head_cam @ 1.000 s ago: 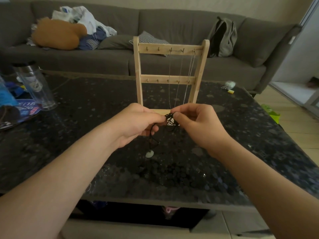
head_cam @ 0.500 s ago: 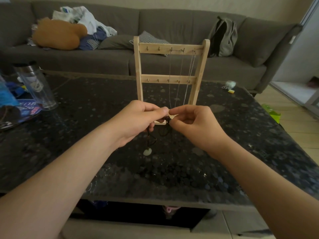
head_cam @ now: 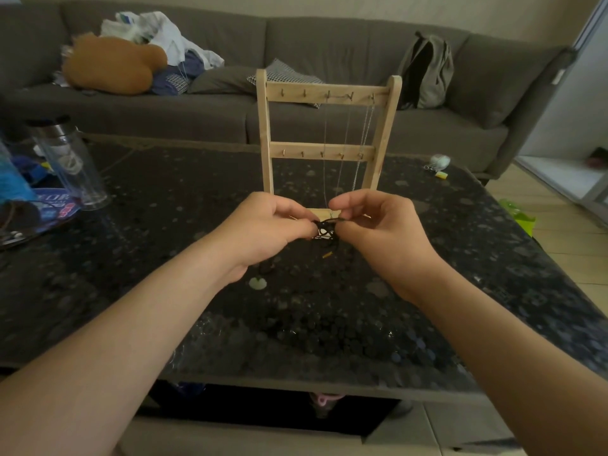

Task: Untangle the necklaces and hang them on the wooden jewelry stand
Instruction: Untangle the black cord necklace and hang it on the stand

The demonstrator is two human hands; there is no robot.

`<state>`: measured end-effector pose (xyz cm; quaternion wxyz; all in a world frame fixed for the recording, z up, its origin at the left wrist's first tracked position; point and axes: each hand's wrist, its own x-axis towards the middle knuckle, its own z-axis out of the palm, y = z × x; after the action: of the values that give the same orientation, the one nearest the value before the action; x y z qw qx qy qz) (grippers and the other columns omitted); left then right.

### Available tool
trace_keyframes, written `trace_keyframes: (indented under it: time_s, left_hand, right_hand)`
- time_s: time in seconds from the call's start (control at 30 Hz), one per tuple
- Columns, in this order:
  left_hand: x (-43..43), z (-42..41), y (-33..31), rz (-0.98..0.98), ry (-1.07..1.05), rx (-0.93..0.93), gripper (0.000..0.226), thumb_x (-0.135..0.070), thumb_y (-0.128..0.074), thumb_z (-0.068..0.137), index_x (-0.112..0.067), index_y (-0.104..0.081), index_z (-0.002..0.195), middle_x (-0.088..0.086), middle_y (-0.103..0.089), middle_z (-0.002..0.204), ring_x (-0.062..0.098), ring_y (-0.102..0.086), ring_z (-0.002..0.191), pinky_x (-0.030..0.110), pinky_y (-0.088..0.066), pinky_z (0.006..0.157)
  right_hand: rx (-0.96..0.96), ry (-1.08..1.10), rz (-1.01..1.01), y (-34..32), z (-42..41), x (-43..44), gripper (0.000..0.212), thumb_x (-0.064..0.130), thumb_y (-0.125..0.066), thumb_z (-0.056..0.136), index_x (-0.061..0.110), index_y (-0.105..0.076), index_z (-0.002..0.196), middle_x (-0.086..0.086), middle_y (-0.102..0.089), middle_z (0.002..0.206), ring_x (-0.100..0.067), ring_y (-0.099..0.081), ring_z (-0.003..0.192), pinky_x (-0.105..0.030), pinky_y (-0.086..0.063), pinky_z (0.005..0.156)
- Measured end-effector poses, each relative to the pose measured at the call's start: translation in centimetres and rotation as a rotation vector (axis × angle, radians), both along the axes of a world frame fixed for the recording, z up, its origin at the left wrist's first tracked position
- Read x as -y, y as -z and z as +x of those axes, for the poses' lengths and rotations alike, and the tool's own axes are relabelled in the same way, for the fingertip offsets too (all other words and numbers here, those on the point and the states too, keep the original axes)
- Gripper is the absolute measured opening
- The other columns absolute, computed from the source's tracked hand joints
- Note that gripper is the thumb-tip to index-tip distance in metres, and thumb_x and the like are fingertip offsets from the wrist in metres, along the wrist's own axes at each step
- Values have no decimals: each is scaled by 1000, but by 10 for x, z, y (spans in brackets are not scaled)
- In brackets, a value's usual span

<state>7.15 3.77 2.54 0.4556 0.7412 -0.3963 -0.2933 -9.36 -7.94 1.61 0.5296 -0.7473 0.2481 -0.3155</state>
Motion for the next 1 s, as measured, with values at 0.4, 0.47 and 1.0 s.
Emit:
trace_keyframes:
  time_s: [0.4, 0.47, 1.0]
  left_hand:
    - [-5, -7, -2, -111, 37, 30, 22, -10, -80, 95, -25, -79, 110, -10, -84, 94, 1, -78, 92, 27, -55, 93]
    - [-6, -7, -2, -107, 58, 40, 23, -8, -80, 95, -26, -79, 109, -11, -83, 97, 1, -78, 95, 32, -55, 98]
    - [-1, -5, -2, -123, 21, -101, 15, -12, -73, 100, -21, -84, 103, -2, -83, 104, 15, -79, 106, 40, -64, 99]
  right_hand:
    - [-46, 21, 61, 1, 3, -3, 10, 18, -72, 99, 20, -79, 105, -7, -79, 91, -11, -72, 77, -28, -59, 75]
    - [-105, 72, 1, 4, 4, -1, 12, 24, -69, 102, 26, -80, 107, -2, -79, 93, -7, -73, 79, -30, -62, 79]
    - [-16, 49, 32, 3, 0, 0, 10, 18, -73, 101, 18, -81, 108, 3, -82, 91, -6, -77, 84, -15, -58, 73]
